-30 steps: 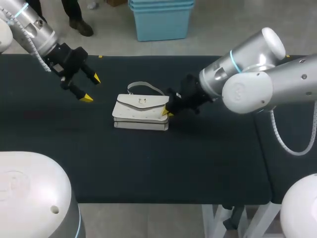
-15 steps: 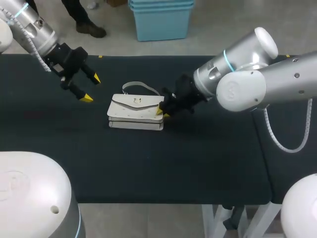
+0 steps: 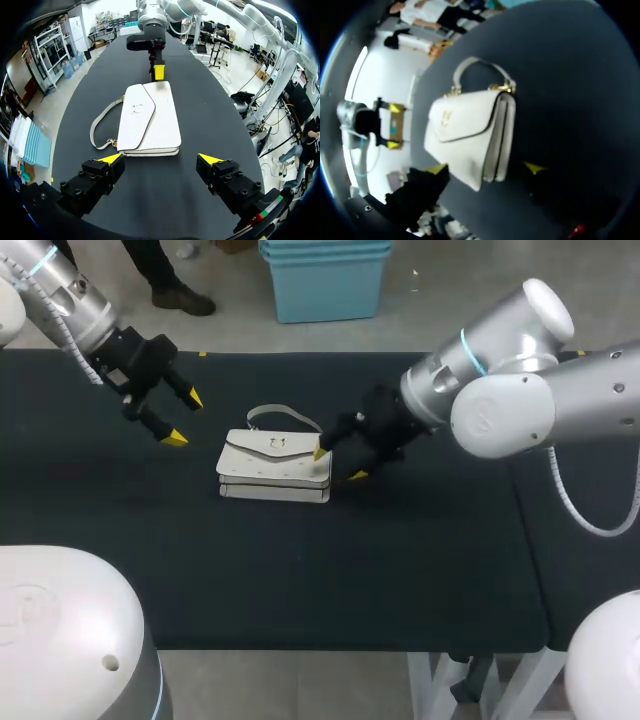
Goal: Pick up the bag, open it, inspect its contents, close it, and place it on the opposite side
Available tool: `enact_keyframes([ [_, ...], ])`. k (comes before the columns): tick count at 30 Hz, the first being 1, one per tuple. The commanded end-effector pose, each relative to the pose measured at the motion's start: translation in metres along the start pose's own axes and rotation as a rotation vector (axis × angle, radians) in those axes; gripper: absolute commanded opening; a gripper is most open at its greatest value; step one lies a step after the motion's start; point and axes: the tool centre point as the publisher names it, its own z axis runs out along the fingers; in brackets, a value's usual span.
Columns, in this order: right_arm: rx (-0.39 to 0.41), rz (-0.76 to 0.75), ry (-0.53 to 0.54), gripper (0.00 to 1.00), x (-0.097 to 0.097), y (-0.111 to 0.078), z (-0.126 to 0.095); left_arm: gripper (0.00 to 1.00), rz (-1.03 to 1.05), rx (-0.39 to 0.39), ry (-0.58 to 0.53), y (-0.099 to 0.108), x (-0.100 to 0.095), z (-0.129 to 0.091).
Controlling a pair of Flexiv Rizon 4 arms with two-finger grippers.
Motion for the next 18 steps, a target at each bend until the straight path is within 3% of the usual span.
enact_keyframes([
  [1, -0.013, -0.052, -0.118, 1.00, 0.016, -0.012, -0.021, 1.00, 0.001, 0.002, -0.001, 0.001, 0.000, 0.000],
  [11, 0.061, -0.304, -0.377, 1.00, 0.039, -0.021, -0.026, 1.00, 0.001, 0.002, -0.001, 0.001, 0.000, 0.000],
  [18, 0.125, -0.508, -0.541, 1.00, 0.042, -0.022, -0.025, 1.00, 0.001, 0.002, -0.001, 0.001, 0.000, 0.000],
])
